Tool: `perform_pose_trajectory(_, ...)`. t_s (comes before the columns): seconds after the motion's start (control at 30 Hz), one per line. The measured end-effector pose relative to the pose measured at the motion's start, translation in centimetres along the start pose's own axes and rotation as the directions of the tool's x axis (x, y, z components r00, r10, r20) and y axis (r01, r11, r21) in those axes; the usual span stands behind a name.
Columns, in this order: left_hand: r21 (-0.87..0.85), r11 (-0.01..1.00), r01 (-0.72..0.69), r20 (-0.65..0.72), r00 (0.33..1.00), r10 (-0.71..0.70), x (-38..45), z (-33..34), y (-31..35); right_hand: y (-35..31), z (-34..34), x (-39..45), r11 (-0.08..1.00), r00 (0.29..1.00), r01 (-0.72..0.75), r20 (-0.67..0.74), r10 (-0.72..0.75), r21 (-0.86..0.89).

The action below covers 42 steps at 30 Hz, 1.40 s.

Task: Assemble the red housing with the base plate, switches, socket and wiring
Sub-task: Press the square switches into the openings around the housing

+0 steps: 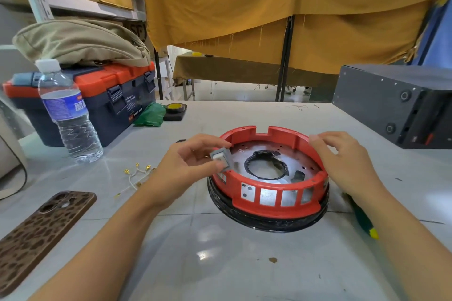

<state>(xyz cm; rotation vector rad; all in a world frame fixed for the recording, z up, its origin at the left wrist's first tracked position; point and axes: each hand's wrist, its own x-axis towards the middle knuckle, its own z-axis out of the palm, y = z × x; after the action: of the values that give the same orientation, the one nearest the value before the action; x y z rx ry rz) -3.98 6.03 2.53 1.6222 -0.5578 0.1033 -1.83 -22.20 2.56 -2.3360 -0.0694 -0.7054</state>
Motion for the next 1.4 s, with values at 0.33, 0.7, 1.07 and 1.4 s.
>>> perform_pose_trajectory(0.33, 0.074, 0.996, -0.042, 0.161, 0.987, 0.029, -0.9, 0.2, 0.5, -5.4, 0.3, -2.0, 0.930, 0.747, 0.345, 0.562, -0.355, 0.128)
perform_pose_trajectory(0.7, 0.353, 0.911, -0.212, 0.258, 0.958, 0.123, -1.2, 1.5, 0.7, -4.3, -0.6, -2.9, 0.927, 0.759, 0.371, 0.556, -0.338, 0.058)
perform_pose_trajectory(1.07, 0.615, 0.694, -0.373, 0.272, 0.927, 0.257, -1.5, 3.3, 0.1, -4.4, -0.8, -3.8, 0.910, 0.738, 0.414, 0.573, -0.357, 0.034)
perform_pose_trajectory(1.4, 0.653, 0.663, -0.367, 0.267, 0.930, 0.252, -1.8, 4.0, 0.2, -4.7, -0.5, -3.9, 0.919, 0.758, 0.395, 0.569, -0.321, -0.008)
